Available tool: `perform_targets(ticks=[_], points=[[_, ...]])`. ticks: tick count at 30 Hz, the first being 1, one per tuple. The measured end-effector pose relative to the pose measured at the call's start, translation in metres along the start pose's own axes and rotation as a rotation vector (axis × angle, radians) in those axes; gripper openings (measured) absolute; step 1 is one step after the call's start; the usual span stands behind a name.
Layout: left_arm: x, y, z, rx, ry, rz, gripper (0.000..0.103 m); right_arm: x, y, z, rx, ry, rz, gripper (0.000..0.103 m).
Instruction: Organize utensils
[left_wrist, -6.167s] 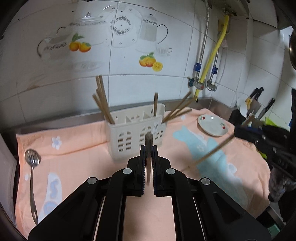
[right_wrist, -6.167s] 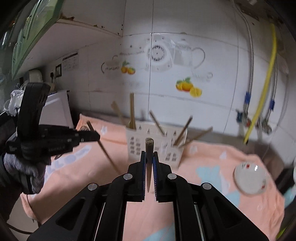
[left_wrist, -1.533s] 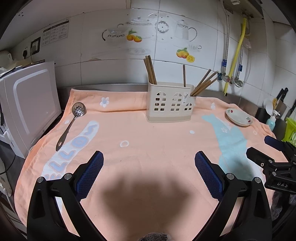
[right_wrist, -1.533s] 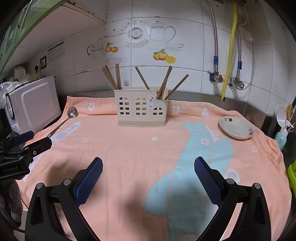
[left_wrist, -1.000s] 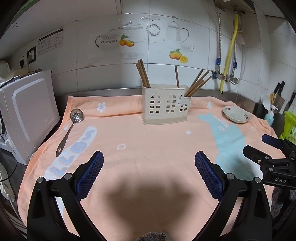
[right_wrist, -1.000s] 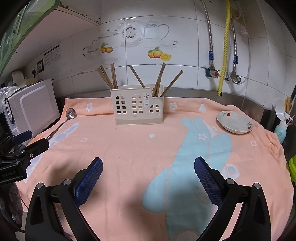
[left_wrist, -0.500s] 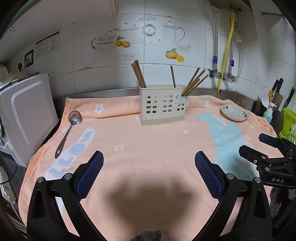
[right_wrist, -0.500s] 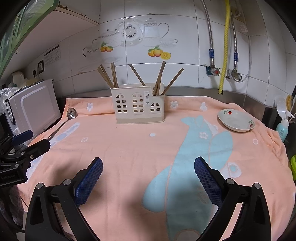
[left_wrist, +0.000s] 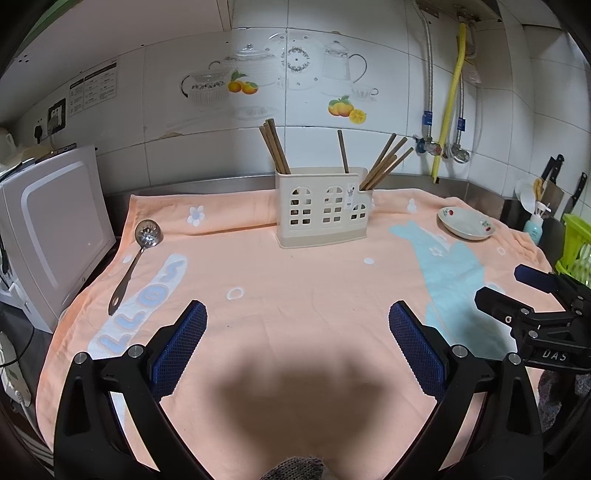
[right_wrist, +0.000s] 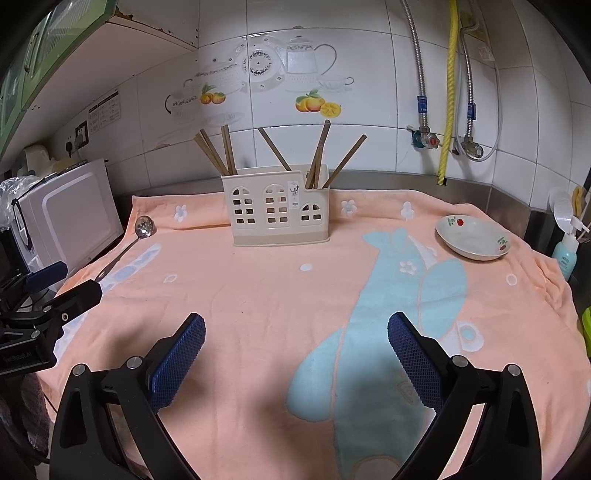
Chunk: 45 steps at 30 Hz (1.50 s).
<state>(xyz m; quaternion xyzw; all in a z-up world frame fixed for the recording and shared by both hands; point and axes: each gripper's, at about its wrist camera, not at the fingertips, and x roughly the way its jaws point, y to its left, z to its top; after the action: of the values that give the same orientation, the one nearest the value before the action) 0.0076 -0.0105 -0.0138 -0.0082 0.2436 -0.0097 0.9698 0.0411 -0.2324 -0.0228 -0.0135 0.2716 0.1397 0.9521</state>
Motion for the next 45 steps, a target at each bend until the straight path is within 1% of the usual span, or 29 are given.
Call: perform_targets(ticks=[18, 45], points=[[0.001, -0.001, -0.002, 0.001, 0.013, -0.011, 0.098, 0.001, 0.005, -0.001, 0.001, 0.006, 0.007, 0.096], [0.013, -0.004, -0.006, 0.008, 0.044, -0.019, 0.098, 0.009, 0.003, -0.003, 0.005, 0.028, 0.015, 0.096]])
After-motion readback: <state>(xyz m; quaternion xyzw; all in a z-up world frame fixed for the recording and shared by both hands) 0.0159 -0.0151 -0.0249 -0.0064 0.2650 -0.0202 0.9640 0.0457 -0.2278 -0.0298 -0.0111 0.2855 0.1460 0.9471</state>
